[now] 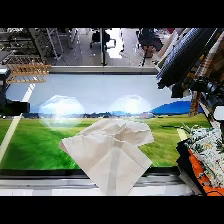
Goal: Fold the clothes and pants, and hang the long-sleeved shirts on hangers.
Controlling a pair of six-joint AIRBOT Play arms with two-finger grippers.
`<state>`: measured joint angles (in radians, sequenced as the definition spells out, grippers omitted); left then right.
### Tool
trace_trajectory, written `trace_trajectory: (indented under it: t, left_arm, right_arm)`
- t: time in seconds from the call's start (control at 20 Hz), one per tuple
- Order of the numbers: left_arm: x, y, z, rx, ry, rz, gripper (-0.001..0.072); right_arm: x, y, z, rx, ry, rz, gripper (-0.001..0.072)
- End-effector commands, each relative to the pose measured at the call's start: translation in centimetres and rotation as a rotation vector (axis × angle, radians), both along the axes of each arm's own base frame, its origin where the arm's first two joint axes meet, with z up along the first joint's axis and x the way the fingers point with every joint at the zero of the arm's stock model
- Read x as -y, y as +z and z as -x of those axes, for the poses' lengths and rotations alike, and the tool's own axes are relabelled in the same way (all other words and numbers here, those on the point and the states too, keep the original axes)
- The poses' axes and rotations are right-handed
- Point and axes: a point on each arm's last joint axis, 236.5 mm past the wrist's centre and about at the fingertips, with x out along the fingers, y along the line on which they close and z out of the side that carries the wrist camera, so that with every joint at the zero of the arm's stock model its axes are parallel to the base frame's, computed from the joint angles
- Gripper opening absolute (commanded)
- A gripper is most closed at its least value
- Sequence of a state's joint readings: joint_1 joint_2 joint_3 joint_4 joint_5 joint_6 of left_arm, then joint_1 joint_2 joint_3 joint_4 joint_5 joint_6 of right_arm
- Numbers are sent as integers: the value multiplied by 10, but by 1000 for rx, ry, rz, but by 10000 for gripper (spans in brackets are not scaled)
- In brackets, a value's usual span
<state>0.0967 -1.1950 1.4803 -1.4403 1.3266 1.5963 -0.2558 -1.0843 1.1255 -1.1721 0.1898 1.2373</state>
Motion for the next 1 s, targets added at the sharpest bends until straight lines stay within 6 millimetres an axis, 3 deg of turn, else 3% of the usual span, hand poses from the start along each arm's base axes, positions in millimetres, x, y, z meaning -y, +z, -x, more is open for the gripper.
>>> trace_trajectory:
  t: [0.0,0.45,0.6,0.7,0.75,0.8,0.85,0.95]
  left_arm:
    - [0,0,0,0,1,0,17]
    - [1,0,0,1,0,4,18]
    - [7,4,-14,54,-15,28,17]
    - [7,-6,-16,27,-15,32,35]
    - [8,-15,-14,-8,-14,39,190]
    - [13,-26,-13,-47,-19,60,544]
    - [19,-38,-12,-89,-26,88,678]
    - [41,-64,-10,-172,-115,155,677]
  right_arm:
    - [0,0,0,0,1,0,16]
    - [0,0,0,0,1,0,16]
    - [0,0,0,0,1,0,16]
    - [0,0,0,0,1,0,16]
    - [0,0,0,0,1,0,16]
    - [0,0,0,1,1,-1,17]
    - [-1,0,0,1,1,-1,16]
    - [-2,1,0,14,2,-50,17]
